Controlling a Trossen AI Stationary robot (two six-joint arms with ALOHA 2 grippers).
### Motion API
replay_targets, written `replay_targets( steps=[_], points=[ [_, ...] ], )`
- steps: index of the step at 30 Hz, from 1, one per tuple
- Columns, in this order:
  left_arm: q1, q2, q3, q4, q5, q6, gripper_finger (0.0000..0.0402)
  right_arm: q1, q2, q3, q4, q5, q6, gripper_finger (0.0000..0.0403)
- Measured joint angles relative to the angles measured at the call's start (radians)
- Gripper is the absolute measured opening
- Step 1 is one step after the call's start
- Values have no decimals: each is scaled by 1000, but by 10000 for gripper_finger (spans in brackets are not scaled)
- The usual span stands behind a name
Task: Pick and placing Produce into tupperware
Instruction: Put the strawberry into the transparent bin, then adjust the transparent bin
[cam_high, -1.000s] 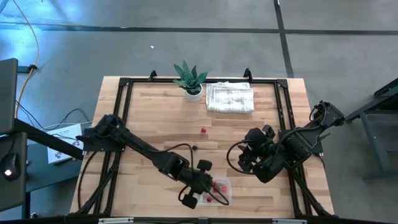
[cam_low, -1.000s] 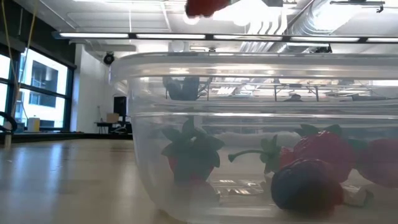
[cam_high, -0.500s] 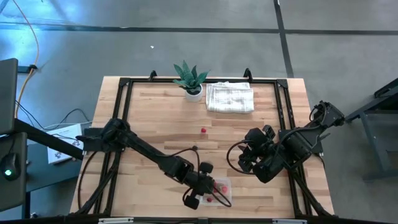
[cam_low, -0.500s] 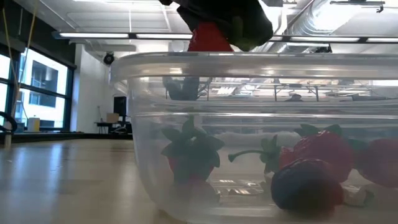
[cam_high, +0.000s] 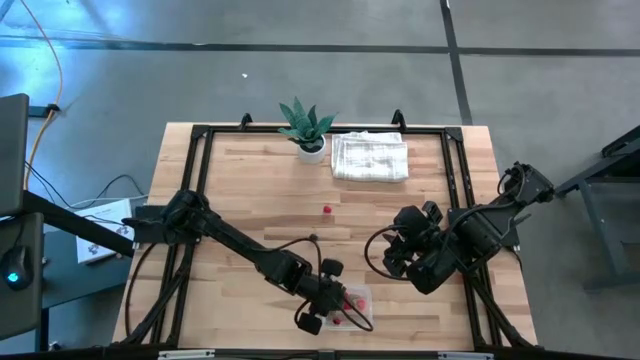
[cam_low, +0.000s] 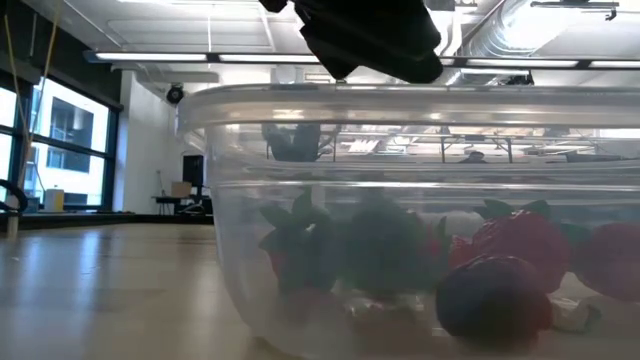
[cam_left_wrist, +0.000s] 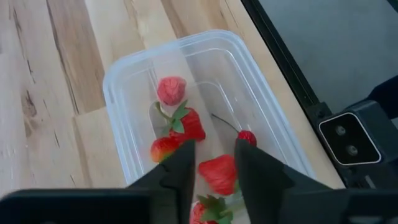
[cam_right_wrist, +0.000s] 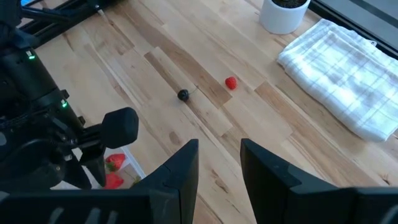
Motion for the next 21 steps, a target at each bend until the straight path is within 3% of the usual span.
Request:
replay_targets(
  steps=[5,8,13,17,21],
  points=[
    [0,-24,0,-64,-9,0,157,0,0,0,-2,-5,14,109],
    [0,-78,0,-169,-75,-16,172,0,0,0,-46,-70,82,89],
    [0,-188,0,-371,-209,-61,167,31,6,-63,-107,-190,238,10],
    [0,-291,0,-532,-335,-142,154,88,6,-189,-48,-235,419,4],
    [0,-393,0,-681,-497,-258,141,156,7,-378,151,-280,601,1]
  ],
)
